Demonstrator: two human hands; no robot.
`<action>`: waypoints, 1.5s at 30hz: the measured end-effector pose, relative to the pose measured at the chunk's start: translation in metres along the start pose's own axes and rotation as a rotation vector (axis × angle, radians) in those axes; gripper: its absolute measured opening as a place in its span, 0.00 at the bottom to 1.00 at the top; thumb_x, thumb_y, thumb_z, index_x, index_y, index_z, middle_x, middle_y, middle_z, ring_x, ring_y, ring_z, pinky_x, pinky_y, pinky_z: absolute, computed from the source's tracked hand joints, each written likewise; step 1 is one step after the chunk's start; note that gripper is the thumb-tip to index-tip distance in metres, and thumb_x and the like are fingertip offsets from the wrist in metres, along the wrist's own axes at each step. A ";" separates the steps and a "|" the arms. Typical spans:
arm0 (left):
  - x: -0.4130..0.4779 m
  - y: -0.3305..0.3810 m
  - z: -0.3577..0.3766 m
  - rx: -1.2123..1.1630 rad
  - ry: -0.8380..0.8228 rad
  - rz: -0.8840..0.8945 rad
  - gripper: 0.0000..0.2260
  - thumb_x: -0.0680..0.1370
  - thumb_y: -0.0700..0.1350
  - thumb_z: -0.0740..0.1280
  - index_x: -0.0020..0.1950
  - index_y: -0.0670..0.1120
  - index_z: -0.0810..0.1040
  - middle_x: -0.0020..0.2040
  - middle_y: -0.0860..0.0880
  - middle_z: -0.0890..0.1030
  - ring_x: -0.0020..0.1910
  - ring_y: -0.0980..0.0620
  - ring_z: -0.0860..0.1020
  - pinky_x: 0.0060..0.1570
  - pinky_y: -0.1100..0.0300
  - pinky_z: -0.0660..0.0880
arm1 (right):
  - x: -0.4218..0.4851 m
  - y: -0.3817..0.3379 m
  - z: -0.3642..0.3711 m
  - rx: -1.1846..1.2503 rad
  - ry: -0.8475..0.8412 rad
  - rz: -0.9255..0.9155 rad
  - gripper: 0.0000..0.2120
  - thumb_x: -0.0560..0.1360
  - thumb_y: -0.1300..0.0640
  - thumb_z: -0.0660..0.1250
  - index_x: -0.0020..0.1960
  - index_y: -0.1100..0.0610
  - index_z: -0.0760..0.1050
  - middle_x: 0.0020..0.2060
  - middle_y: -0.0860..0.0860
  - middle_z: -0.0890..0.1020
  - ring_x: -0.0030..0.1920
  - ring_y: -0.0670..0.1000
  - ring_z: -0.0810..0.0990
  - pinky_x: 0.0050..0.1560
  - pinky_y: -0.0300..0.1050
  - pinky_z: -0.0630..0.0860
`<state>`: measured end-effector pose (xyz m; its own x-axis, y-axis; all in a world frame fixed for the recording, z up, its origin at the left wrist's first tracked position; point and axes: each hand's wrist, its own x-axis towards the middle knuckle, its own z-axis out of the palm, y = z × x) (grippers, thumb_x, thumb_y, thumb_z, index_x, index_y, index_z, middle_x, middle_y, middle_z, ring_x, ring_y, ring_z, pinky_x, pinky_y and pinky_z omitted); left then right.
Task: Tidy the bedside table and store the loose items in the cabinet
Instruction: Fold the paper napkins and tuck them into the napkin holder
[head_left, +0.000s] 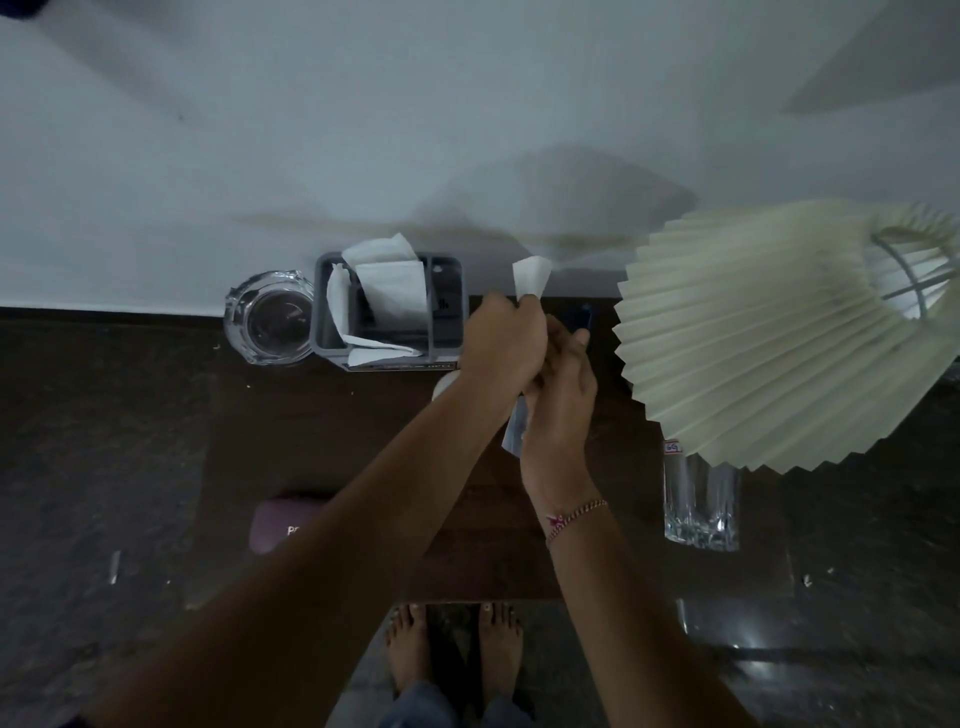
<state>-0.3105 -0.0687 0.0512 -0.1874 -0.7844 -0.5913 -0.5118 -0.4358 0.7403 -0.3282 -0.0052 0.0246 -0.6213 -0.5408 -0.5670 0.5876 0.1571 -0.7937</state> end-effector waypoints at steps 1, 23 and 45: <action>-0.003 0.001 -0.004 0.009 0.010 0.030 0.13 0.79 0.44 0.56 0.59 0.40 0.72 0.47 0.45 0.75 0.41 0.50 0.74 0.37 0.57 0.72 | -0.003 -0.002 0.000 0.011 -0.003 -0.023 0.21 0.81 0.48 0.50 0.65 0.59 0.71 0.59 0.58 0.79 0.60 0.53 0.78 0.56 0.42 0.77; -0.027 -0.010 -0.069 -0.180 0.178 0.243 0.05 0.71 0.38 0.72 0.46 0.43 0.81 0.36 0.45 0.82 0.33 0.49 0.83 0.36 0.58 0.81 | -0.027 -0.018 0.017 -0.034 -0.191 -0.135 0.19 0.81 0.48 0.50 0.53 0.55 0.77 0.44 0.50 0.84 0.45 0.46 0.83 0.43 0.37 0.79; -0.039 -0.012 -0.072 0.205 0.364 0.547 0.03 0.72 0.45 0.70 0.43 0.49 0.81 0.41 0.52 0.83 0.37 0.55 0.79 0.43 0.58 0.77 | -0.031 -0.020 0.015 -0.190 -0.057 -0.130 0.13 0.79 0.50 0.58 0.56 0.57 0.72 0.47 0.48 0.77 0.49 0.45 0.76 0.47 0.38 0.76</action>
<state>-0.2370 -0.0648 0.0885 -0.1889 -0.9818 0.0213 -0.5788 0.1288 0.8052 -0.3133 -0.0043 0.0614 -0.6519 -0.6116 -0.4484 0.3933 0.2329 -0.8894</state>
